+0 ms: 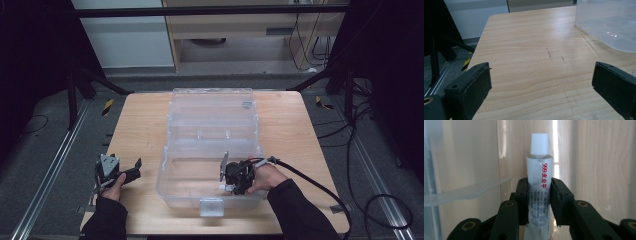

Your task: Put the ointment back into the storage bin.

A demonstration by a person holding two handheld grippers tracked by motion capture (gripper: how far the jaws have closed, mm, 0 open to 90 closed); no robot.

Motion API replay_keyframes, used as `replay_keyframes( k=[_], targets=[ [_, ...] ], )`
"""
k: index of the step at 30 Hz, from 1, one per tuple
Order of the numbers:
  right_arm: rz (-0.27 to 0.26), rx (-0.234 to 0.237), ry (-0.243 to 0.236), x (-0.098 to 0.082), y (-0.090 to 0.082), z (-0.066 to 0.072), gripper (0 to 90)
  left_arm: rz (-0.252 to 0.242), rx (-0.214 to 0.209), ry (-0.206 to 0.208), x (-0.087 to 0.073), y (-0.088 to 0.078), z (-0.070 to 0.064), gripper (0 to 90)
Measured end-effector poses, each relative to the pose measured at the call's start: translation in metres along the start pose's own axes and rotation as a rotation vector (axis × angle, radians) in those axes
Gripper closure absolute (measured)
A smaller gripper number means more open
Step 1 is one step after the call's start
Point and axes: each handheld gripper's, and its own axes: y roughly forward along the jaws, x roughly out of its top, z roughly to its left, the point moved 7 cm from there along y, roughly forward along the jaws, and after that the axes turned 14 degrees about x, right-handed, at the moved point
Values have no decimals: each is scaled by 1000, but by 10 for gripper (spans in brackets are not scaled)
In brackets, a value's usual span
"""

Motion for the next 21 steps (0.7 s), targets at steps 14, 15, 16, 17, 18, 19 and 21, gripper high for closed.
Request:
replay_keyframes(
  k=[14,15,16,17,18,19,21],
  targets=[
    [-31,-10,6,1,-4,2,648,0,-1,2,0,0,0,18],
    [-42,-8,5,1,-7,2,643,0,-1,2,0,0,0,18],
    [-53,-14,8,1,-10,2,633,0,0,1,0,0,0,18],
    [-58,-22,10,1,-14,3,629,0,0,1,0,0,0,18],
    [-68,-28,14,0,-18,3,621,0,0,1,0,0,0,18],
    [-79,-31,16,0,-22,3,610,0,-1,2,0,0,0,18],
    [-107,-46,22,-2,-32,4,596,1,0,2,0,0,0,18]
  ],
)
